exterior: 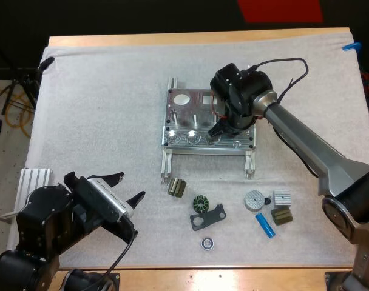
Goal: Load cells from left to right
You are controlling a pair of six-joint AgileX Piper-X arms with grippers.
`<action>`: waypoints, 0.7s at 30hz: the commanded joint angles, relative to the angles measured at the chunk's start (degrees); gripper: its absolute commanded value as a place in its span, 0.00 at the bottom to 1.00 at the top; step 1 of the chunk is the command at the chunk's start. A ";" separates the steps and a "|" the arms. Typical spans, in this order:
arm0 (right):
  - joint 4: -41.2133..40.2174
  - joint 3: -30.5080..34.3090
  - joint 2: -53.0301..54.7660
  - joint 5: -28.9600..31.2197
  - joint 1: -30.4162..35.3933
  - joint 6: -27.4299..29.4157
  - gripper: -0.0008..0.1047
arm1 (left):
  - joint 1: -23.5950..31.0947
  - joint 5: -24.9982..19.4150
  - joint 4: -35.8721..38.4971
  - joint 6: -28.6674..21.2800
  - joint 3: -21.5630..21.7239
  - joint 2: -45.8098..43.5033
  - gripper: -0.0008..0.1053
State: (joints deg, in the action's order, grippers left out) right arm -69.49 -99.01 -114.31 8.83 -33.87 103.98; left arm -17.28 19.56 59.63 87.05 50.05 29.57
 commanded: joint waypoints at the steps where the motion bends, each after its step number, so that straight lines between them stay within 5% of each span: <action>1: -1.24 -0.12 -0.34 3.92 0.42 -1.04 0.01 | 0.14 0.43 -0.34 0.04 -0.01 -0.02 0.51; 19: -1.61 -0.12 -0.34 7.54 0.42 -2.16 0.01 | 0.14 0.43 -0.34 0.04 -0.01 -0.02 0.51; 21: -1.61 -0.12 -0.34 7.54 0.42 -2.16 0.11 | 0.14 0.43 -0.34 0.04 -0.01 -0.02 0.51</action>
State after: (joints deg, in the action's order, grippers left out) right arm -69.63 -99.01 -114.38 10.74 -34.24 101.52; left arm -17.28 19.56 59.63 87.05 50.05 29.57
